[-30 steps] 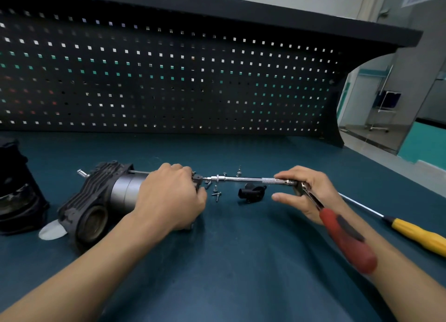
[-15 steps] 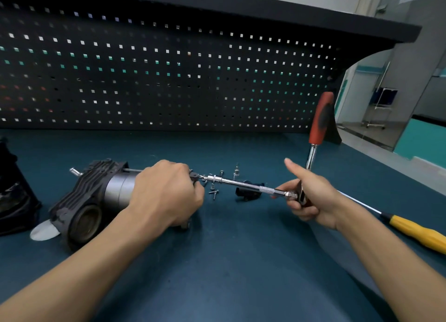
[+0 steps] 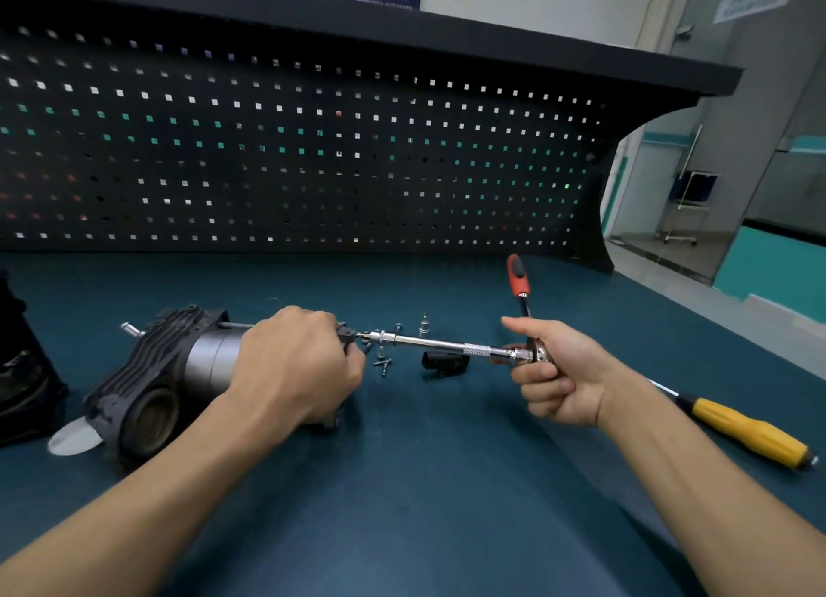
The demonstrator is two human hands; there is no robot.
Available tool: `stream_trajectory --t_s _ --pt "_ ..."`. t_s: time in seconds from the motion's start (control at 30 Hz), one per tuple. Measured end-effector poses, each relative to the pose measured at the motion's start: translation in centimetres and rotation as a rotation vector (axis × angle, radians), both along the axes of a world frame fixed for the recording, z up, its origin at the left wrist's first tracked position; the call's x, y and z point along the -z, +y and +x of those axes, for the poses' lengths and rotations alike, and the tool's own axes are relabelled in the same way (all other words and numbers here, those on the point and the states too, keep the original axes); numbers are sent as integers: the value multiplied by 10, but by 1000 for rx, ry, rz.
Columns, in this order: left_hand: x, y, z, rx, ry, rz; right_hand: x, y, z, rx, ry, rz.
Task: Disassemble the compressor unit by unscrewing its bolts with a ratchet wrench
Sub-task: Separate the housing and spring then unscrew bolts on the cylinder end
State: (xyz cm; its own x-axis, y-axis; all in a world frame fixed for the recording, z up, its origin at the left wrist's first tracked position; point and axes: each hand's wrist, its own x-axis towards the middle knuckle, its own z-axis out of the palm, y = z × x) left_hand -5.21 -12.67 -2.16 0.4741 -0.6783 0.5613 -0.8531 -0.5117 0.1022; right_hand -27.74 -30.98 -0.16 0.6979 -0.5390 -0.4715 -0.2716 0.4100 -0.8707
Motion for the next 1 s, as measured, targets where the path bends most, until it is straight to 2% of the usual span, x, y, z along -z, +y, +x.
stream_trajectory --t_s 0.1,0.27,0.37,0.53,0.6,0.7,0.8,0.87,1.0 --pt "-1 1 -2 -6 19 7 9 0 1 42 -35 -236" --pt "-3 5 -1 63 66 30 17 -5 -10 -113 32 -1034" --pt "-5 5 0 73 78 82 22 -8 -9 -152 56 -1244" --pt "-4 4 1 57 91 50 28 -13 -1 50 -136 -1576" --pt "-4 3 0 43 91 17 27 -12 -1 48 -183 -1476" --pt "-3 1 0 27 67 -8 25 -7 2 51 -71 -1173" --pt "-2 0 1 26 50 -17 18 -1 4 131 1 -612" --pt "-1 -1 2 27 44 -21 12 1 4 107 40 -368" --pt "-1 -1 0 20 41 -21 3 4 3 46 55 -156"
